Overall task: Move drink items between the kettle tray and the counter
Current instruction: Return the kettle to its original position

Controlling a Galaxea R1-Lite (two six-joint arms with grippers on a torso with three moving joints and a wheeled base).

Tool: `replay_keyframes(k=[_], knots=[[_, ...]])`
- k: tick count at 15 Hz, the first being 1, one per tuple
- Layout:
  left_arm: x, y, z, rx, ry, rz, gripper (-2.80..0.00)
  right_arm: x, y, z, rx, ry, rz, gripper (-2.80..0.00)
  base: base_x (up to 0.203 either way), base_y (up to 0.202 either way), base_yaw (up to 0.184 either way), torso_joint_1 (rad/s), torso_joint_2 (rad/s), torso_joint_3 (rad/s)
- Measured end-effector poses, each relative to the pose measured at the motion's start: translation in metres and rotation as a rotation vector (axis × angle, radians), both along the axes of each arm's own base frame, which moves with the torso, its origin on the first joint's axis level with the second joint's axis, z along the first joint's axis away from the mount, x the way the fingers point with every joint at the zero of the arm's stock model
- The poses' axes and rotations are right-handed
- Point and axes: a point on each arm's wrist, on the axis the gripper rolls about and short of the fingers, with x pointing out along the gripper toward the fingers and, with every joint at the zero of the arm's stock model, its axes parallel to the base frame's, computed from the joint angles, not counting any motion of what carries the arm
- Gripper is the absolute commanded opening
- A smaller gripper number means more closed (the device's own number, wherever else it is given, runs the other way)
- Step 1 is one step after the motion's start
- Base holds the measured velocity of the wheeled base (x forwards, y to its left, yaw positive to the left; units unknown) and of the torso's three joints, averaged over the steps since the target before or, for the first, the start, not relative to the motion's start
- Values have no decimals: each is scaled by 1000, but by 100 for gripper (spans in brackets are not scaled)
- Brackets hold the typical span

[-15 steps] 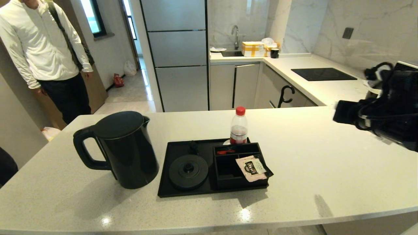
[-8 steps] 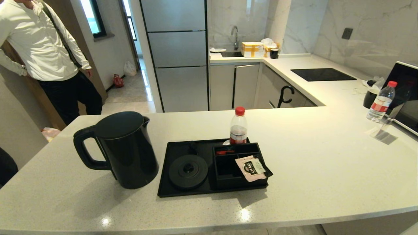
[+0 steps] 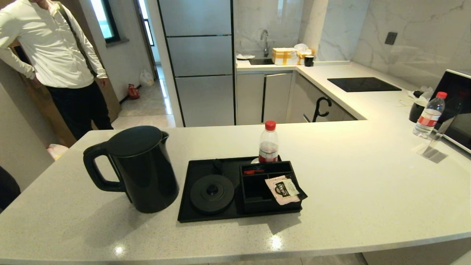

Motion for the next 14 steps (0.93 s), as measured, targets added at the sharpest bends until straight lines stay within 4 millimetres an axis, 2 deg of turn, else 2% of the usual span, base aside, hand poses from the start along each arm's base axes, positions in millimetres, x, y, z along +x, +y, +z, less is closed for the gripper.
replay_keyframes(k=[2, 4, 9, 11, 14], knots=[[0, 0, 0, 0, 0, 0, -280, -11, 3, -25, -28, -108, 114, -280, 0, 0, 0, 0, 0, 0], [0, 0, 0, 0, 0, 0, -280, -12, 6, -39, -60, -242, 205, -280, 0, 0, 0, 0, 0, 0], [0, 0, 0, 0, -1, 0, -280, 12, 10, -73, -148, -433, 367, -280, 0, 0, 0, 0, 0, 0], [0, 0, 0, 0, 0, 0, -280, 16, 11, -79, -194, -506, 389, -280, 0, 0, 0, 0, 0, 0], [0, 0, 0, 0, 0, 0, -280, 24, 10, -96, -210, -460, 374, -280, 0, 0, 0, 0, 0, 0]])
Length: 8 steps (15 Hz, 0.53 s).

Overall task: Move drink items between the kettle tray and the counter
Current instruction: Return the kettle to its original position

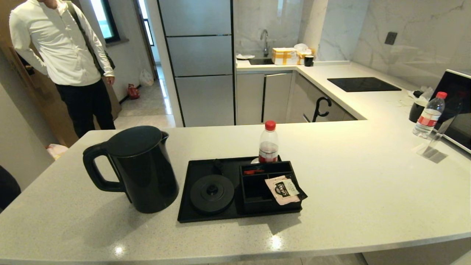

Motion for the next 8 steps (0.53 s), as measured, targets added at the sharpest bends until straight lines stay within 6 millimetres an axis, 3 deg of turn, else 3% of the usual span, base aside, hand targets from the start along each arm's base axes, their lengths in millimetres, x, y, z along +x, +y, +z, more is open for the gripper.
replay_keyframes(k=[5, 8], knots=[[0, 0, 0, 0, 0, 0, -280, 10, -2, -34, 27, 326, -97, -280, 0, 0, 0, 0, 0, 0], [0, 0, 0, 0, 0, 0, -280, 10, -2, -36, 31, 348, -100, -280, 0, 0, 0, 0, 0, 0]])
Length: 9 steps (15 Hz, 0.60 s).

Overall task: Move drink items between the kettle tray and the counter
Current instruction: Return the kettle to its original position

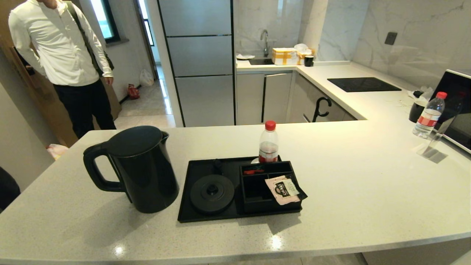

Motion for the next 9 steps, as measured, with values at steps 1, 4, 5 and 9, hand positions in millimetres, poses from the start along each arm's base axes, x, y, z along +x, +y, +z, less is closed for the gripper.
replay_keyframes(k=[1, 4, 5, 9], knots=[[0, 0, 0, 0, 0, 0, -280, 0, 0, 0, 0, 0, 1, -280, 0, 0, 0, 0, 0, 0], [0, 0, 0, 0, 0, 0, -280, 0, 0, 0, 0, 2, 1, -280, 0, 0, 0, 0, 0, 0], [0, 0, 0, 0, 0, 0, -280, 0, 0, 0, 0, 1, 0, -280, 0, 0, 0, 0, 0, 0], [0, 0, 0, 0, 0, -1, -280, 0, 0, 0, 0, 1, 0, -280, 0, 0, 0, 0, 0, 0]])
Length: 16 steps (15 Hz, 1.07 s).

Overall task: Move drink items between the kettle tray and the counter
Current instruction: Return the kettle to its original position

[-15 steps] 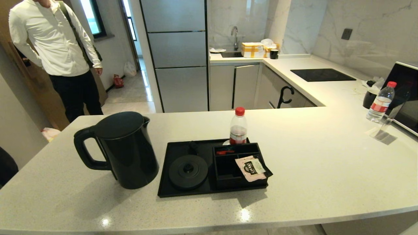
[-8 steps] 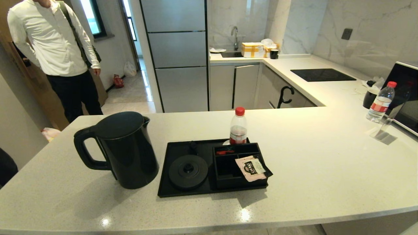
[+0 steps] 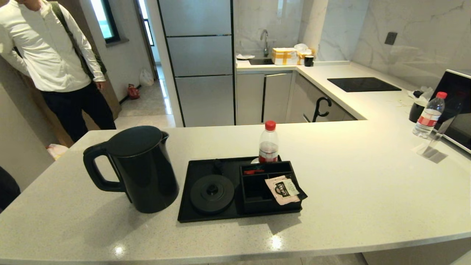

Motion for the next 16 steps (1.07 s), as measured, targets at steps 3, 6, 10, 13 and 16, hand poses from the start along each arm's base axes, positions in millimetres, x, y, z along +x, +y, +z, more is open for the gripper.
replay_keyframes(k=[3, 6, 10, 13, 16], knots=[[0, 0, 0, 0, 0, 1, -280, 0, 0, 0, 1, 0, 0, -280, 0, 0, 0, 0, 0, 0], [0, 0, 0, 0, 0, 2, -280, 0, 0, 0, 0, 1, 0, -280, 0, 0, 0, 0, 0, 0], [0, 0, 0, 0, 0, 1, -280, 0, 0, 0, 0, 1, 0, -280, 0, 0, 0, 0, 0, 0], [0, 0, 0, 0, 0, 1, -280, 0, 0, 0, 0, 1, 0, -280, 0, 0, 0, 0, 0, 0], [0, 0, 0, 0, 0, 1, -280, 0, 0, 0, 0, 1, 0, -280, 0, 0, 0, 0, 0, 0]])
